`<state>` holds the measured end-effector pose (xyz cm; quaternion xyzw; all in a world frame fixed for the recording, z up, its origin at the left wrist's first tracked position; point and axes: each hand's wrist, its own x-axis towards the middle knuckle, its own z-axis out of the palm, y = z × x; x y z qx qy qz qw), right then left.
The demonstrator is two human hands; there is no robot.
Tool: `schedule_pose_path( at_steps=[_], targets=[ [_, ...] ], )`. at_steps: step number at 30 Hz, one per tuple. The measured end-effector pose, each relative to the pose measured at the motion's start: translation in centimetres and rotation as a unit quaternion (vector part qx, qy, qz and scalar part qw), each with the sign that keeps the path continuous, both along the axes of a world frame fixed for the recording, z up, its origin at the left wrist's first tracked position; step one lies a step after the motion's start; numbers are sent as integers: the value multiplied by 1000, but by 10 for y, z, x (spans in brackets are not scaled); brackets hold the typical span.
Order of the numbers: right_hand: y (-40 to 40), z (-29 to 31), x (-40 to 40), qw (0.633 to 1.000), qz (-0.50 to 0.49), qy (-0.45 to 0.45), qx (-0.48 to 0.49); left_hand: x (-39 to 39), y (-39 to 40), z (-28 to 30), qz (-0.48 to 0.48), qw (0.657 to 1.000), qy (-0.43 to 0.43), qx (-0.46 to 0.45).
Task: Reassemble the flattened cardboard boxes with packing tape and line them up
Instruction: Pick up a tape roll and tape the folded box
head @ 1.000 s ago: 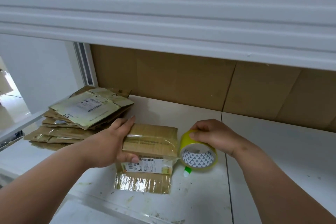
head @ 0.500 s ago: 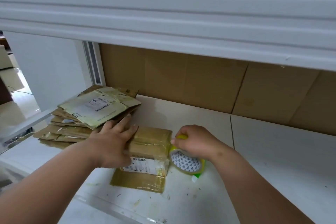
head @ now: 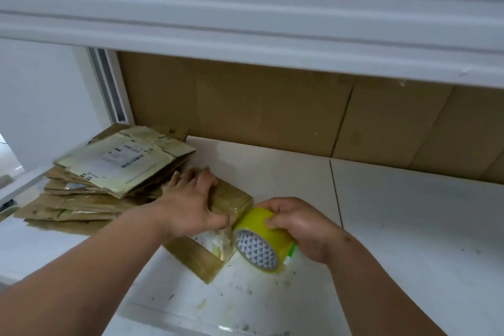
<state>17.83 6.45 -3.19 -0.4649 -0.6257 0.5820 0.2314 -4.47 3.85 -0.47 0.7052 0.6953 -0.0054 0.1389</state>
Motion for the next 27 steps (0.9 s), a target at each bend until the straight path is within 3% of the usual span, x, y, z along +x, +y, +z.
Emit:
schedule_pose_path(
  at_steps=[2,6,11,15,21,27],
  targets=[
    [-6,-7,-1,999,-18,48,-6,1,2,3,-12,1000,12,8],
    [-16,-20,-6,997,-70,18,36,4,12,0,-31,994,94,35],
    [-38,-26,-19,993,-83,23,75,-4,17,-8,-47,993,101,48],
    [-56,-31,-30,993,-78,-4,91,-13,19,-12,-71,993,73,51],
    [-77,-40,-35,996,-81,38,9,-13,14,-4,-84,995,9,46],
    [-88,-46,-38,995,-87,43,4,-15,22,-5,-92,995,-25,34]
  ],
)
